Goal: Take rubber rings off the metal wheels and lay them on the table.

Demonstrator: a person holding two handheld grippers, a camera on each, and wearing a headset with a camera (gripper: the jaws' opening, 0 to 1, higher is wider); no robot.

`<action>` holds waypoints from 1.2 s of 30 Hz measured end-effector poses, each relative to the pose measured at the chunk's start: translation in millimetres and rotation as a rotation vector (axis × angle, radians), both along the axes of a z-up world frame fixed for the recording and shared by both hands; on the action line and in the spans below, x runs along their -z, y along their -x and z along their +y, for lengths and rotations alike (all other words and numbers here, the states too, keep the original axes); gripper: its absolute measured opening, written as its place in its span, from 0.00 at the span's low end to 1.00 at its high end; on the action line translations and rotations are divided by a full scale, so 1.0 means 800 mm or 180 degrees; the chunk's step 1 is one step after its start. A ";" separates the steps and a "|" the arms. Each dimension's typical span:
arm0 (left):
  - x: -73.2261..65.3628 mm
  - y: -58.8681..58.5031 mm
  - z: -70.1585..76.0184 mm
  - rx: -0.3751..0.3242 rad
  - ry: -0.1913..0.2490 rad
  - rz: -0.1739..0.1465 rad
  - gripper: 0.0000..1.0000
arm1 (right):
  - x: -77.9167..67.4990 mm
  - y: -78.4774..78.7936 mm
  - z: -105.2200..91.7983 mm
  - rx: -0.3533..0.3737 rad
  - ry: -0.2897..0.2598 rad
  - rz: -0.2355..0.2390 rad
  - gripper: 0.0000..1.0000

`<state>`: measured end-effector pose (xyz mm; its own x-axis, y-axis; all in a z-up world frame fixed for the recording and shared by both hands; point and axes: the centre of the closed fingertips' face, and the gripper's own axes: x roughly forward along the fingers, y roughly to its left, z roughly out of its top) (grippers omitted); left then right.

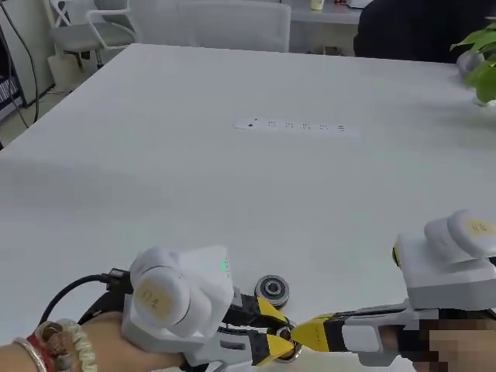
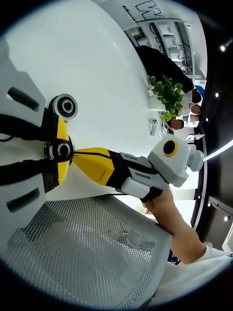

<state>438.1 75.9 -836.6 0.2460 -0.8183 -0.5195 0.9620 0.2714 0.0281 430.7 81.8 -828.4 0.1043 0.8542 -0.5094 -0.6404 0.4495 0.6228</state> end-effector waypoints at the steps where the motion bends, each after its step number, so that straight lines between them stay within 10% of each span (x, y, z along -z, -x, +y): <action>1: 0.000 0.000 0.000 0.0002 -0.0005 -0.0004 0.08 | 0.001 -0.001 -0.001 0.0011 0.0011 -0.0001 0.00; 13: -0.004 0.000 0.001 0.0023 -0.0169 0.0049 0.13 | 0.009 -0.006 -0.010 0.0084 0.0153 -0.0006 0.00; 25: -0.042 -0.002 0.010 0.0020 -0.0078 0.0155 0.30 | 0.014 -0.005 -0.011 0.0049 0.0217 -0.0030 0.00; 36: -0.086 -0.014 0.033 -0.0017 -0.0006 -0.0051 0.43 | 0.011 -0.008 -0.014 0.0086 0.0207 -0.0053 0.00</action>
